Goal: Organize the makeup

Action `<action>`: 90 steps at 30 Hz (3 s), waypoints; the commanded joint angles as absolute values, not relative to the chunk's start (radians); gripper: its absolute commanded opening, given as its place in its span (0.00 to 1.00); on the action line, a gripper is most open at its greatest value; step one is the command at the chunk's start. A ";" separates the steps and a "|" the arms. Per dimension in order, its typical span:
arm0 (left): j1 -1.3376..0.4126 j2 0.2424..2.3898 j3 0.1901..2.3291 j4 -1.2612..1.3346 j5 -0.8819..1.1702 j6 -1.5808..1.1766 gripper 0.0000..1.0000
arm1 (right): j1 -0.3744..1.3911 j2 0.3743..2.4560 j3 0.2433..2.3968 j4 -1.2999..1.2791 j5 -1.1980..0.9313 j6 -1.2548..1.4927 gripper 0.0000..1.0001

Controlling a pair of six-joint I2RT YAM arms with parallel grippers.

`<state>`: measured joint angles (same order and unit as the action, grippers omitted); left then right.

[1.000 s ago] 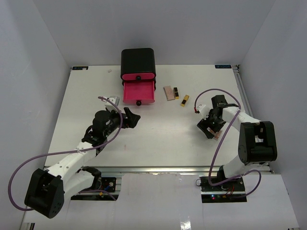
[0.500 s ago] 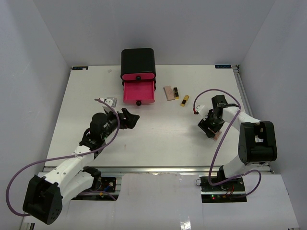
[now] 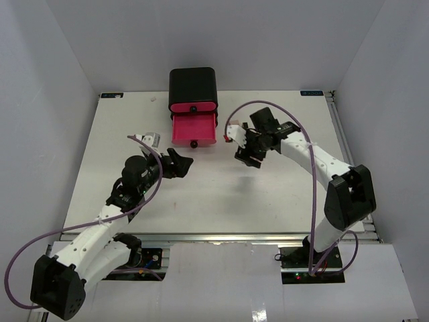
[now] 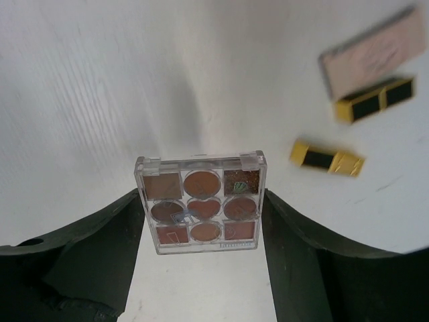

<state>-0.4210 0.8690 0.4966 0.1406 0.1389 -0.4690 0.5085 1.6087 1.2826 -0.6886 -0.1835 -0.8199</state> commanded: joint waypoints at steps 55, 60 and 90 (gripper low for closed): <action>-0.422 0.769 0.576 -0.084 -0.065 -0.533 0.98 | 0.795 2.110 1.964 -0.377 0.103 -0.910 0.83; -0.421 0.886 0.615 -0.160 -0.140 -0.624 0.98 | 0.787 1.998 1.935 -0.442 0.017 -0.833 0.83; 0.157 1.241 0.715 -0.673 -0.071 -1.569 0.98 | 0.476 1.416 1.174 -0.405 -0.768 -0.541 0.87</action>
